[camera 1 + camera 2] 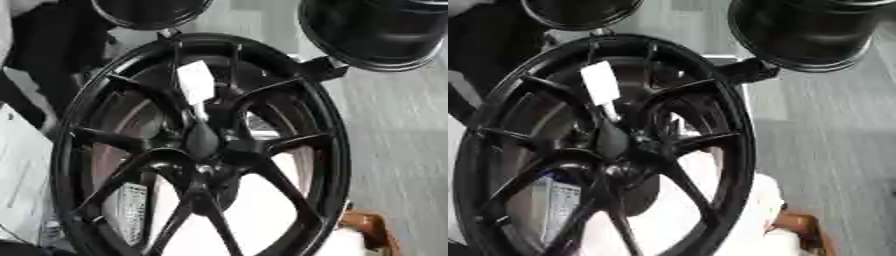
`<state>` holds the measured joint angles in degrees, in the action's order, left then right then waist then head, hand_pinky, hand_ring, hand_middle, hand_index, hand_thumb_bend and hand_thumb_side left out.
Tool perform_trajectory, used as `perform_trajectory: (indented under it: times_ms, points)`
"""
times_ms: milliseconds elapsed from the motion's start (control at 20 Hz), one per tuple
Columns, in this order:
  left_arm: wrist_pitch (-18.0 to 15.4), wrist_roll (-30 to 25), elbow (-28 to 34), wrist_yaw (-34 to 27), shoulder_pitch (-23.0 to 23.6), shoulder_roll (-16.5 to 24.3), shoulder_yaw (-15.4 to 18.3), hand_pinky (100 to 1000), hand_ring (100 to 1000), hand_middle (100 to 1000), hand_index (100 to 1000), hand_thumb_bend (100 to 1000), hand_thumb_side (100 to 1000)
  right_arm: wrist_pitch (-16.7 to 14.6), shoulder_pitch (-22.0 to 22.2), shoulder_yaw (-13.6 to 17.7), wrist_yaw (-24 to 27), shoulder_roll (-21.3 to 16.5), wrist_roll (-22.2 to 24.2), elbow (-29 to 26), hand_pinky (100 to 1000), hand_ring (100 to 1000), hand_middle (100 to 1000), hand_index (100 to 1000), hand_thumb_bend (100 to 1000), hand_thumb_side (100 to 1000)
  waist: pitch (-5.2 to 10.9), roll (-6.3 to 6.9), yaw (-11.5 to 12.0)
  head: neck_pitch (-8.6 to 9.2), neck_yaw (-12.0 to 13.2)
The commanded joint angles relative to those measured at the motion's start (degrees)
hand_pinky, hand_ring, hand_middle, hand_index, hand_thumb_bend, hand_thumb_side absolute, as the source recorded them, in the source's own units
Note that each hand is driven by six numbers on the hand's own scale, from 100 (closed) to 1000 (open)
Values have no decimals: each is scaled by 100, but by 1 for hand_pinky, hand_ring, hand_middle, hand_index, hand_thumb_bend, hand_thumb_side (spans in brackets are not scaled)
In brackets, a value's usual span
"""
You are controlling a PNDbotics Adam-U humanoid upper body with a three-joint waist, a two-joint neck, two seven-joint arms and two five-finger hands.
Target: Pull the pin out of the wheel hub.
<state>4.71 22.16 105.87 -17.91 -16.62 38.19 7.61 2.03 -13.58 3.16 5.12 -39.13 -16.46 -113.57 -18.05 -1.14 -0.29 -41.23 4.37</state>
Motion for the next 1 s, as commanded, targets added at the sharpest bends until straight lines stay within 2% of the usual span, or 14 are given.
perform_trajectory:
  times_ms: [50, 750, 1000]
  points:
    - [0, -18, 67, 19, -23, 119, 31, 854, 804, 769, 858, 220, 825, 12, -35, 38, -43, -178, -7, -102, 892, 783, 725, 783, 100, 495, 112, 7, 4, 53, 17]
    - [7, -51, 60, 36, -17, 118, 16, 855, 805, 772, 856, 212, 830, 25, -21, 44, -62, -168, -11, -102, 892, 783, 724, 784, 100, 499, 92, 12, -7, 68, 9]
    - [-16, -202, 64, 281, -121, 342, -32, 855, 805, 772, 857, 205, 813, 24, -16, 39, -68, -181, -7, -102, 892, 783, 724, 784, 100, 499, 86, 30, -9, 59, -3]
